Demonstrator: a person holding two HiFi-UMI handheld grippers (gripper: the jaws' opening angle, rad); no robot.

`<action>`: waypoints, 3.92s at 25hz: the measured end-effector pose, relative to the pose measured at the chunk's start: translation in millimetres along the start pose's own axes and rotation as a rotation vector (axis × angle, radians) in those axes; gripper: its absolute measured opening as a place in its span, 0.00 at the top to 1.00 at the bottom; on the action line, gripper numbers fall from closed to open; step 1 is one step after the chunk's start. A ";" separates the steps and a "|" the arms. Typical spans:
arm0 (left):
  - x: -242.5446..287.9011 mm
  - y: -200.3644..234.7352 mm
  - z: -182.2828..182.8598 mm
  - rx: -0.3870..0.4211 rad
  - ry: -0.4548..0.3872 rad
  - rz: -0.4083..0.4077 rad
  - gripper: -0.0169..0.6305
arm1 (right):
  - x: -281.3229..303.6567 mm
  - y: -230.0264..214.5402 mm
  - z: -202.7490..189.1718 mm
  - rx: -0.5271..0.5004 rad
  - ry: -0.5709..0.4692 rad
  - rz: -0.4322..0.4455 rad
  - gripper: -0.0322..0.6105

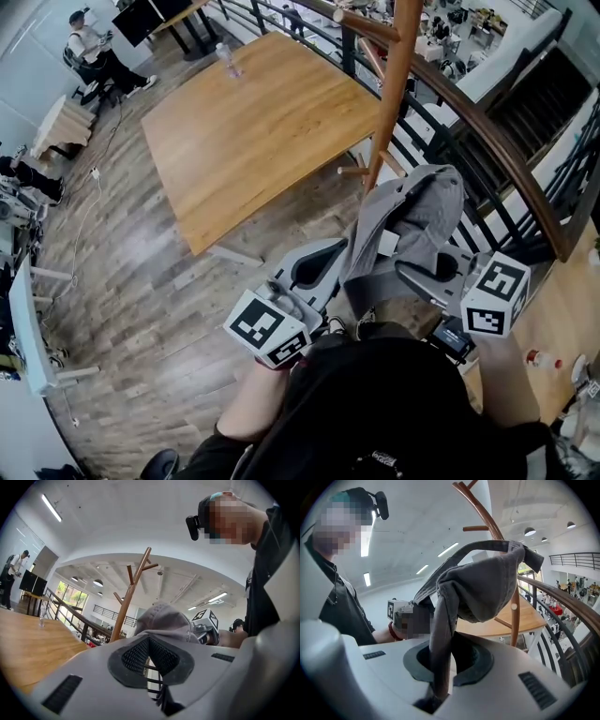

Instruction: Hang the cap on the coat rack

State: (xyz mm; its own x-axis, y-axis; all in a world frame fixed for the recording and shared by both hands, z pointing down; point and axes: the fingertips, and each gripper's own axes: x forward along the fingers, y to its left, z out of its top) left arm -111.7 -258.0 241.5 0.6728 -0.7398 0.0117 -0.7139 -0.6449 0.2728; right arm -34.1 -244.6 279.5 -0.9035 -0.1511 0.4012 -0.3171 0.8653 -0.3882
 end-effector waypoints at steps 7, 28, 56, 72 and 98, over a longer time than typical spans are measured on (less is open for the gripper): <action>-1.3 10.5 -21.8 -0.031 0.040 0.018 0.97 | 12.7 -7.8 -17.9 0.042 0.037 -0.001 0.89; 20.5 50.6 -67.1 -0.113 0.157 0.093 0.97 | 43.1 -53.4 -44.0 0.176 0.091 0.028 0.89; 20.8 40.1 -96.5 -0.159 0.199 0.057 0.97 | 41.5 -51.5 -69.3 0.205 0.146 0.033 0.89; 39.8 62.2 -86.0 -0.156 0.209 0.068 0.97 | 49.7 -76.6 -47.8 0.178 0.168 0.048 0.89; 50.0 117.1 -155.3 -0.217 0.331 0.178 0.97 | 96.9 -136.8 -78.9 0.259 0.251 0.095 0.89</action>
State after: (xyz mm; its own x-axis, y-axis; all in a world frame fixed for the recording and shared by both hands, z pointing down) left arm -131.5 -340.7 423.4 0.5941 -0.7115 0.3754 -0.7908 -0.4312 0.4344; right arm -55.4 -339.9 436.8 -0.8439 0.0734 0.5315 -0.3270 0.7151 -0.6179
